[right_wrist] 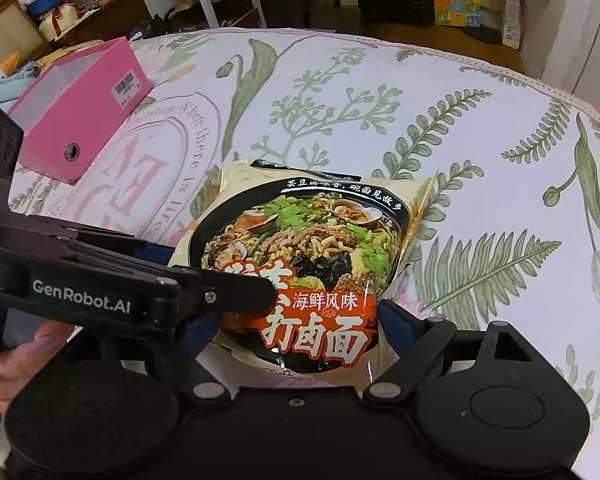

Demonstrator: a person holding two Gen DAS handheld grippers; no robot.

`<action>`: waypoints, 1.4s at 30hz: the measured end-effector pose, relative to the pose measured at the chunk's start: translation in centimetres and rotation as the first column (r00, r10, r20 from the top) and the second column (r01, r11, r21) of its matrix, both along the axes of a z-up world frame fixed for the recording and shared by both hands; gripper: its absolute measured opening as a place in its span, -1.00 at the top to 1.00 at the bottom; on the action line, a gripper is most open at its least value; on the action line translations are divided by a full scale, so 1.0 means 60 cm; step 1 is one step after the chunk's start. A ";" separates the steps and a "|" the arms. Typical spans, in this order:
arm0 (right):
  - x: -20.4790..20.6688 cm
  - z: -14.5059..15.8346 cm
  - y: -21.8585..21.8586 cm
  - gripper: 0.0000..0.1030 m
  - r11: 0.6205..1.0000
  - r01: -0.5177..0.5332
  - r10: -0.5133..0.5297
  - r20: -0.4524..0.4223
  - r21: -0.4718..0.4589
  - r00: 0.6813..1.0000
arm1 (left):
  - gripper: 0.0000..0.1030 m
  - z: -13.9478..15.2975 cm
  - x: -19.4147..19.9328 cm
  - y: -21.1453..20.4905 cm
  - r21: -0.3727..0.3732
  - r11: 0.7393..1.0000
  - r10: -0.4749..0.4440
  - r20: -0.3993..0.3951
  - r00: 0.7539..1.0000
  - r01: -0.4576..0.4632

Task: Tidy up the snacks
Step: 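Close both grippers on the noodle bag's edge, then lift the noodle bag with both grippers and carry it over the pink box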

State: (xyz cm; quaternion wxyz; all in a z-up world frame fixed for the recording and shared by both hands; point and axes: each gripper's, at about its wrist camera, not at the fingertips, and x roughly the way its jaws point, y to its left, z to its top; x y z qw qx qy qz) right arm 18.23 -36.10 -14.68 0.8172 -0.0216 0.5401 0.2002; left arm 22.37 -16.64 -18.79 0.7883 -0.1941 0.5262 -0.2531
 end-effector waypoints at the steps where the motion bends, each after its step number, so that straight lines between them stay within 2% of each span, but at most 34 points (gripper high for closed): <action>1: -0.003 0.004 0.005 -0.74 1.000 -0.006 0.006 -0.002 -0.006 1.000 | -0.31 0.002 -0.003 0.003 0.003 1.000 -0.002 0.002 1.000 0.002; 5: -0.015 0.018 0.025 -0.74 1.000 -0.025 0.025 -0.008 -0.010 1.000 | -0.30 0.018 -0.015 0.018 0.022 1.000 -0.009 -0.012 1.000 0.009; 9: -0.031 0.031 0.042 -0.74 0.999 -0.050 0.050 -0.001 0.013 0.999 | -0.30 0.040 -0.032 0.037 0.050 0.999 -0.019 0.010 1.000 0.019; 14: -0.055 0.051 0.075 -0.74 0.996 -0.090 0.089 0.044 0.013 0.995 | -0.31 0.062 -0.061 0.072 0.061 0.998 -0.006 0.026 1.000 0.005; 17: -0.077 0.058 0.094 -0.74 0.995 -0.093 0.091 0.065 0.023 0.994 | -0.30 0.076 -0.081 0.090 0.090 0.996 -0.022 0.047 0.999 0.018; 22: -0.112 0.068 0.122 -0.74 0.996 -0.076 0.072 0.087 0.048 0.994 | -0.31 0.086 -0.104 0.119 0.112 0.993 -0.041 0.026 0.999 0.038; 26: -0.129 0.082 0.150 -0.74 0.995 -0.067 0.059 0.099 0.079 0.993 | -0.31 0.112 -0.120 0.146 0.144 0.989 -0.047 0.047 0.998 0.040; 33: -0.147 0.129 0.246 -0.74 0.988 -0.115 0.101 0.141 0.098 0.985 | -0.31 0.174 -0.133 0.239 0.180 0.983 -0.040 0.090 0.995 0.023; 42: -0.114 0.200 0.391 -0.74 0.966 -0.239 0.215 0.210 0.096 0.954 | -0.31 0.247 -0.135 0.395 0.210 0.974 0.046 0.161 0.986 -0.080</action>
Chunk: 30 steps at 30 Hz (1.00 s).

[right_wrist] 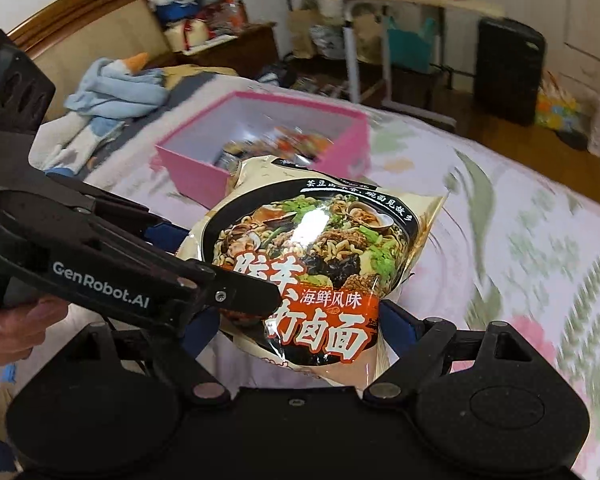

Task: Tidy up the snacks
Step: 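Lift the noodle bag with both grippers and carry it over the pink box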

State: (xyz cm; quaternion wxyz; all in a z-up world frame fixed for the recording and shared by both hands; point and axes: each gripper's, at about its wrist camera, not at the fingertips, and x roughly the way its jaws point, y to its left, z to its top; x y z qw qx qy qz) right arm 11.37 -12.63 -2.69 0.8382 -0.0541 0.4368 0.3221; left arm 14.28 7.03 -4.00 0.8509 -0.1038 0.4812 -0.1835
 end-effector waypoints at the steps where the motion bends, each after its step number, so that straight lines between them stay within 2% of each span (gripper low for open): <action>1: 0.008 0.006 0.018 -0.74 1.000 -0.020 0.020 0.012 0.003 1.000 | -0.33 0.005 0.002 0.016 0.003 1.000 0.014 0.013 1.000 -0.014; 8: 0.077 0.013 0.109 -0.74 0.996 -0.065 0.062 0.059 0.056 0.996 | -0.35 0.014 0.046 0.119 -0.014 0.992 0.125 0.057 0.990 -0.125; 13: 0.146 -0.011 0.161 -0.74 0.996 -0.016 0.009 0.076 0.087 0.997 | -0.36 -0.001 0.125 0.171 -0.006 0.988 0.152 0.076 0.985 -0.151; 19: 0.221 -0.060 0.194 -0.74 0.988 0.065 -0.071 0.036 0.138 0.997 | -0.36 -0.035 0.231 0.213 0.033 0.993 0.109 0.078 0.991 -0.112; 24: 0.263 -0.097 0.227 -0.74 0.986 0.124 -0.126 0.012 0.108 0.992 | -0.35 -0.072 0.298 0.225 0.075 0.996 0.050 0.064 0.997 -0.055; 30: 0.283 -0.126 0.250 -0.73 0.983 0.174 -0.174 0.003 0.055 0.985 | -0.42 -0.111 0.342 0.229 0.081 0.995 0.057 0.023 0.998 -0.058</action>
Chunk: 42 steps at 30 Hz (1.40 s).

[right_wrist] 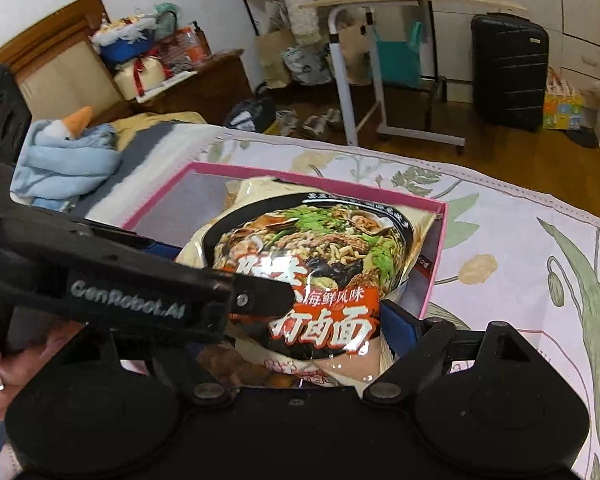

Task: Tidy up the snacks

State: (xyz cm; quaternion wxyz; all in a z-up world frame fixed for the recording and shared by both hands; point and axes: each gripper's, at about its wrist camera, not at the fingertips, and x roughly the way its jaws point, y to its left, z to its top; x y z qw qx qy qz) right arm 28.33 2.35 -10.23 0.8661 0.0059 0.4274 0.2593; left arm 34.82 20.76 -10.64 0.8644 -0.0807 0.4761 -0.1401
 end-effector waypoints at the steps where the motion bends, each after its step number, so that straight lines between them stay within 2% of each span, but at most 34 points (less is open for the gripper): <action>1: -0.003 -0.002 0.004 -0.73 1.000 0.003 -0.003 0.008 -0.020 1.000 | -0.42 -0.003 -0.002 -0.005 0.024 1.000 -0.004 0.011 1.000 0.004; 3: -0.018 -0.005 0.012 -0.73 0.999 -0.003 0.005 0.039 -0.048 0.999 | -0.41 -0.010 -0.004 -0.027 0.119 0.993 -0.013 0.039 0.999 0.008; 6: -0.030 -0.012 0.013 -0.70 0.995 0.007 0.000 0.075 -0.098 0.997 | -0.41 -0.006 -0.015 -0.047 0.183 0.983 -0.021 0.086 0.996 0.005; 10: -0.065 0.012 -0.020 -0.70 0.999 0.002 0.002 0.101 -0.044 0.995 | -0.41 0.009 -0.047 -0.055 0.237 0.971 -0.001 0.157 0.988 -0.037; 13: -0.104 0.038 -0.053 -0.71 1.000 0.004 -0.002 0.142 -0.009 0.990 | -0.41 0.026 -0.082 -0.054 0.227 0.972 0.019 0.202 0.979 -0.066; 18: -0.158 0.068 -0.109 -0.71 0.999 0.027 -0.030 0.189 0.020 0.982 | -0.41 0.059 -0.137 -0.051 0.162 0.980 0.075 0.244 0.967 -0.117; 20: -0.174 0.079 -0.134 -0.71 0.999 0.047 -0.051 0.195 0.026 0.979 | -0.41 0.080 -0.159 -0.064 0.178 0.974 0.087 0.281 0.956 -0.141; 23: -0.194 0.102 -0.171 -0.71 0.995 0.084 -0.093 0.200 0.052 0.975 | -0.41 0.121 -0.195 -0.094 0.251 0.957 0.050 0.346 0.937 -0.143; 29: -0.231 0.143 -0.226 -0.71 0.987 0.149 -0.158 0.223 0.056 0.962 | -0.42 0.189 -0.257 -0.128 0.225 0.968 0.022 0.364 0.931 -0.110; 32: -0.260 0.158 -0.249 -0.71 0.980 0.194 -0.196 0.255 0.036 0.947 | -0.42 0.200 -0.287 -0.148 0.224 0.969 0.015 0.370 0.929 -0.104; 34: -0.277 0.164 -0.261 -0.72 0.976 0.217 -0.217 0.264 0.031 0.940 | -0.43 0.201 -0.306 -0.152 0.191 0.977 0.023 0.366 0.930 -0.099; 37: -0.305 0.170 -0.279 -0.72 0.968 0.248 -0.248 0.273 0.034 0.929 | -0.52 0.199 -0.342 -0.150 0.134 0.978 0.094 0.404 0.910 -0.160; 40: -0.327 0.169 -0.285 -0.73 0.962 0.271 -0.266 0.273 0.020 0.924 | -0.53 0.190 -0.365 -0.155 0.101 0.982 0.109 0.397 0.911 -0.161; 42: -0.339 0.165 -0.288 -0.73 0.959 0.285 -0.276 0.269 0.005 0.923 | -0.53 0.182 -0.377 -0.163 0.107 0.982 0.104 0.391 0.915 -0.157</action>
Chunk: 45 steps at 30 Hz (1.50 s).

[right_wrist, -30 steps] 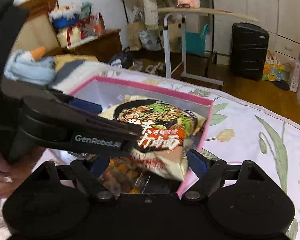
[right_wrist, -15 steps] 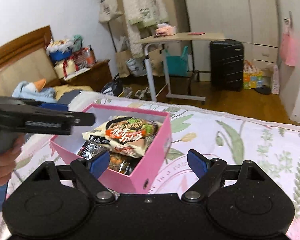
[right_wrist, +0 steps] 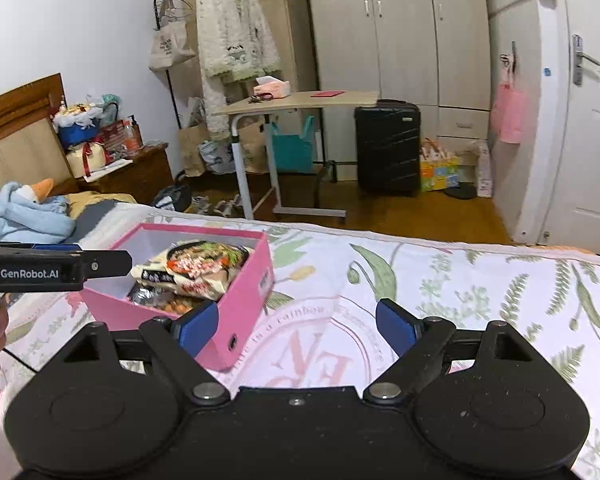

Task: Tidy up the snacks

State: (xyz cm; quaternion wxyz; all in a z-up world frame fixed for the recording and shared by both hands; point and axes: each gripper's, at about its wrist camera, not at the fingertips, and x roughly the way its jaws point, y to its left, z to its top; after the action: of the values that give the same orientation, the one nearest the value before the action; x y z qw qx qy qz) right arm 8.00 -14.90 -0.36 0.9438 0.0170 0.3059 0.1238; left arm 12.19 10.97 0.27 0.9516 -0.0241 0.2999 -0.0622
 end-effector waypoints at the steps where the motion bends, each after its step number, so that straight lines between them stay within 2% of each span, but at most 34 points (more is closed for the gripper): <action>1: -0.004 -0.002 -0.001 -0.73 1.000 0.008 -0.008 -0.005 -0.001 1.000 | -0.54 -0.004 -0.005 -0.005 0.008 1.000 0.002 -0.007 1.000 -0.002; 4: -0.017 -0.012 -0.008 -0.73 0.999 0.046 -0.046 -0.041 0.008 0.998 | -0.58 -0.017 -0.014 -0.015 0.018 1.000 0.012 -0.028 1.000 -0.012; 10: -0.037 -0.033 -0.021 -0.73 0.994 0.113 -0.114 -0.104 -0.007 0.988 | -0.66 -0.036 -0.037 -0.027 0.020 0.999 -0.026 -0.052 0.998 0.027; 15: -0.052 -0.036 -0.022 -0.75 0.990 0.136 -0.138 -0.113 -0.025 0.984 | -0.71 -0.048 -0.048 -0.035 0.042 0.999 -0.029 -0.073 0.997 0.032; 17: -0.060 -0.034 -0.024 -0.75 0.990 0.137 -0.139 -0.111 -0.018 0.984 | -0.81 -0.048 -0.051 -0.038 0.046 0.998 -0.040 -0.075 0.996 0.044; 20: -0.071 -0.026 -0.024 -0.75 0.991 0.134 -0.135 -0.103 -0.024 0.985 | -0.84 -0.048 -0.057 -0.041 0.050 0.998 -0.045 -0.062 0.997 0.048; 28: -0.098 -0.015 -0.016 -0.79 0.991 0.127 -0.129 -0.051 -0.034 0.990 | -0.86 -0.044 -0.082 -0.048 0.051 0.998 -0.043 -0.035 0.998 0.044; 30: -0.101 -0.014 -0.015 -0.88 0.990 0.135 -0.137 -0.050 -0.031 0.989 | -0.86 -0.042 -0.086 -0.051 0.053 0.998 -0.044 -0.032 0.999 0.046; 33: -0.103 -0.014 -0.011 -0.92 0.986 0.154 -0.157 -0.045 -0.060 0.987 | -0.86 -0.039 -0.093 -0.054 0.060 0.997 -0.047 -0.025 0.999 0.049; 41: -0.112 -0.013 -0.013 -0.92 0.974 0.213 -0.217 -0.048 -0.073 0.975 | -0.86 -0.037 -0.108 -0.052 0.084 0.996 0.007 -0.021 1.000 -0.005; 45: -0.119 -0.014 -0.010 -0.92 0.972 0.218 -0.222 -0.041 -0.081 0.974 | -0.86 -0.037 -0.112 -0.057 0.123 0.992 0.033 -0.015 0.999 -0.031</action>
State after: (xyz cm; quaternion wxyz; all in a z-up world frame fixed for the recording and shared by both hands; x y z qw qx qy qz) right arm 0.88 -15.48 -1.17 0.9438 0.0180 0.3299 0.0061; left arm 5.49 7.55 -1.93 0.9497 0.0291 0.3106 -0.0283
